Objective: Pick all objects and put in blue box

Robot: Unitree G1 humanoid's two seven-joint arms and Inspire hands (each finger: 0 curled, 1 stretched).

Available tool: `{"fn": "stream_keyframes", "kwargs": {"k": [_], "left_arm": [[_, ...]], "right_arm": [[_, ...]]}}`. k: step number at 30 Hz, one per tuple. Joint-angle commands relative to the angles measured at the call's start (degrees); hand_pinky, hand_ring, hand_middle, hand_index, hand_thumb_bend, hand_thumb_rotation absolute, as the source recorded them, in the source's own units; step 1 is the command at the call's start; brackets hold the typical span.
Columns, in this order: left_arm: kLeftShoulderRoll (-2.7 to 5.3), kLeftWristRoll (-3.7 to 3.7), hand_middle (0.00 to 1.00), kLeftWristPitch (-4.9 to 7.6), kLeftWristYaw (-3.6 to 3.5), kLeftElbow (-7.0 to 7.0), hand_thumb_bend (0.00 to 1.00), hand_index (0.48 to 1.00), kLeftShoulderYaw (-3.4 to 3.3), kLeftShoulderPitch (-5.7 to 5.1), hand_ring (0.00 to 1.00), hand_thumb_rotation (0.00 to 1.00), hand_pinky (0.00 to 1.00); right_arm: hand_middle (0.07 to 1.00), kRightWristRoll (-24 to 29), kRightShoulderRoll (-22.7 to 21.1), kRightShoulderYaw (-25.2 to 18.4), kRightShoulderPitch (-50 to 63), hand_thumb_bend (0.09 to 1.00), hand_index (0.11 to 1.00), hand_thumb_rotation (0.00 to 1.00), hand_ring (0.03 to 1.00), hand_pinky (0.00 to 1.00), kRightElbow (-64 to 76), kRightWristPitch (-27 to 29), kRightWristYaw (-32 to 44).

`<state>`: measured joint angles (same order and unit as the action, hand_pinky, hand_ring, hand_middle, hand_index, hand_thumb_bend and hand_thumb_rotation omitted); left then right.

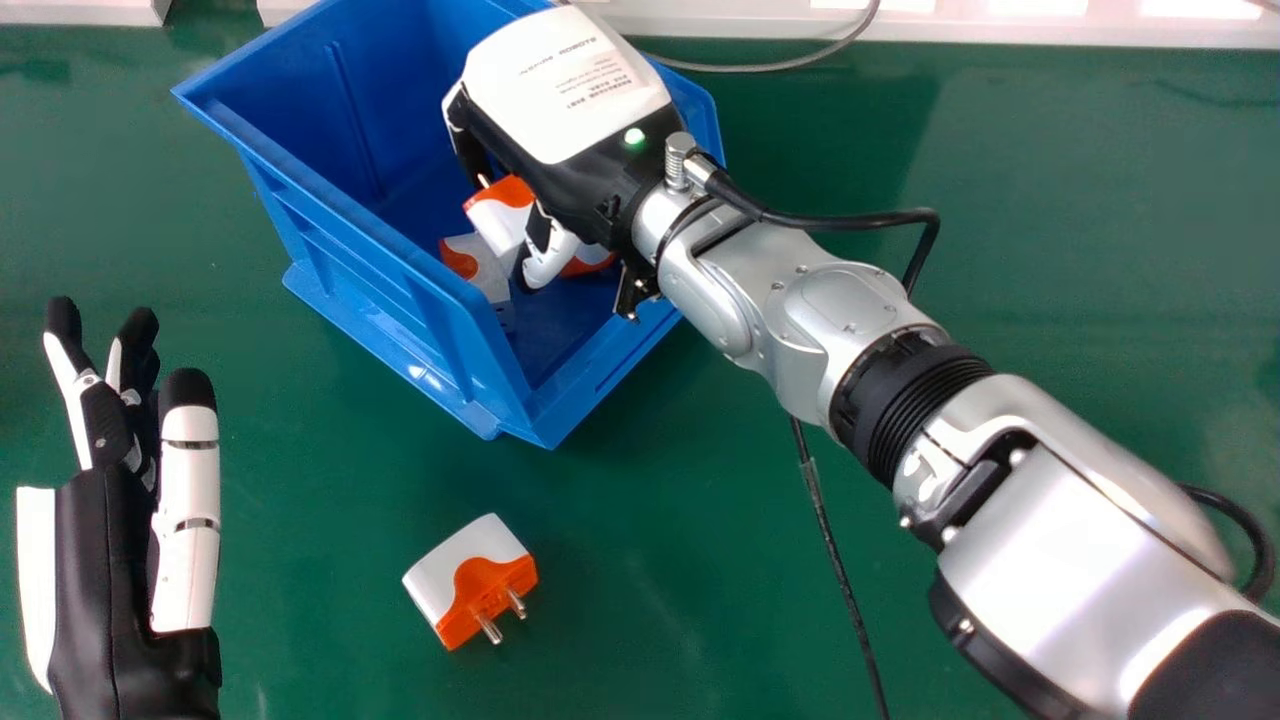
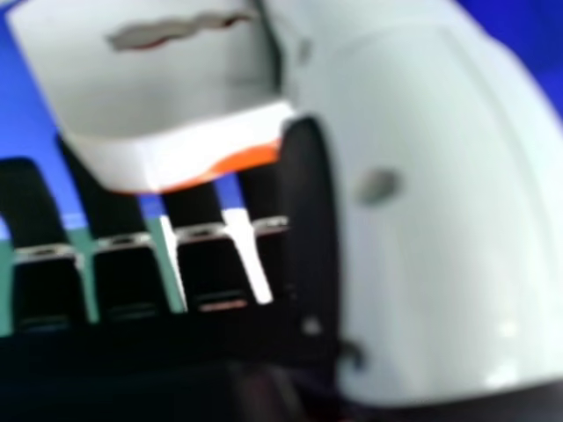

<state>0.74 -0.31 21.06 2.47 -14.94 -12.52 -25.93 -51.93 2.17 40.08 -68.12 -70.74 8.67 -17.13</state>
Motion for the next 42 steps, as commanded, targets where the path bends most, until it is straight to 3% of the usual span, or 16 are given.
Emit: {"fn": "stream_keyframes", "kwargs": {"k": [1,6,13,16,17,22,27,29,31,34,39,42], "left_arm": [[-0.12,0.42,0.97,1.01,0.3,-0.79,0.37,0.975,-0.03,0.18,0.98,0.87,1.0],[-0.29,0.49,0.99,0.52,0.29,-0.8,0.38,0.991,0.07,0.43,1.0,0.88,1.0],[-0.55,0.59,0.99,1.47,0.13,0.17,0.39,0.989,0.0,0.79,1.0,0.88,1.0],[-0.51,0.92,0.98,1.71,0.41,0.55,0.39,0.982,-0.13,0.92,1.0,0.88,1.0],[-0.55,1.43,0.98,1.53,0.65,0.5,0.38,0.982,-0.2,0.89,1.0,0.89,1.0],[-0.8,-0.49,0.99,2.42,-0.51,1.26,0.39,0.992,-0.26,1.22,1.0,0.88,1.0],[-0.47,-0.71,0.99,2.4,-0.48,1.06,0.37,0.997,-0.34,0.62,1.0,0.86,1.0],[-0.37,-1.4,0.99,2.72,-0.77,1.23,0.36,0.996,-0.36,0.47,1.0,0.84,1.0],[-0.02,-1.45,0.99,2.72,-0.64,1.08,0.37,0.991,-0.37,0.26,1.0,0.81,1.0],[0.22,-1.38,0.99,2.95,-0.7,0.96,0.36,0.989,-0.27,-0.01,1.0,0.8,1.0],[0.44,-1.99,0.99,3.76,-1.2,1.47,0.38,0.998,-0.11,-0.44,1.0,0.79,1.0],[0.5,-1.32,1.0,4.03,-1.14,1.26,0.38,0.996,0.23,-1.08,1.0,0.81,1.0]], "right_arm": [[0.849,0.25,-0.32,-0.01,-1.42,0.662,0.846,0.29,0.824,0.74,1.64,-0.57,0.11],[0.928,0.06,-0.6,0.64,-1.03,0.671,0.91,0.35,0.924,0.82,2.11,-1.41,0.66],[0.959,0.53,-1.27,0.43,0.11,0.662,0.93,0.35,0.967,0.88,4.23,-1.83,0.64],[0.957,1.4,-2.13,-0.64,1.43,0.62,0.927,0.33,0.96,0.88,6.47,-1.33,-0.61],[0.945,1.85,-2.67,-1.27,2.25,0.62,0.916,0.31,0.948,0.86,7.89,-0.93,-1.2],[0.914,2.59,-7.84,-3.75,9.96,0.571,0.877,0.22,0.926,0.81,21.79,-0.23,-2.64],[0.936,2.38,-13.81,-6.91,21.12,0.44,0.897,0.21,0.969,0.91,41.73,-1.69,0.15],[0.931,2.56,-15.78,-8.48,25.83,0.433,0.887,0.17,0.961,0.9,48.74,-1.13,-0.51],[0.921,2.76,-17.8,-10.09,30.9,0.432,0.873,0.14,0.944,0.85,55.56,-0.32,-0.84],[0.926,3.12,-21.27,-12.23,39.44,0.36,0.882,0.22,0.942,0.83,64.66,1.72,-0.49],[0.903,3.83,-26.88,-15.72,52.93,0.337,0.88,0.38,0.909,0.78,74.04,6.81,-0.88],[0.901,6.72,-29.64,-17.76,59.96,0.341,0.884,0.38,0.899,0.79,76.52,12.64,-1.28]]}}
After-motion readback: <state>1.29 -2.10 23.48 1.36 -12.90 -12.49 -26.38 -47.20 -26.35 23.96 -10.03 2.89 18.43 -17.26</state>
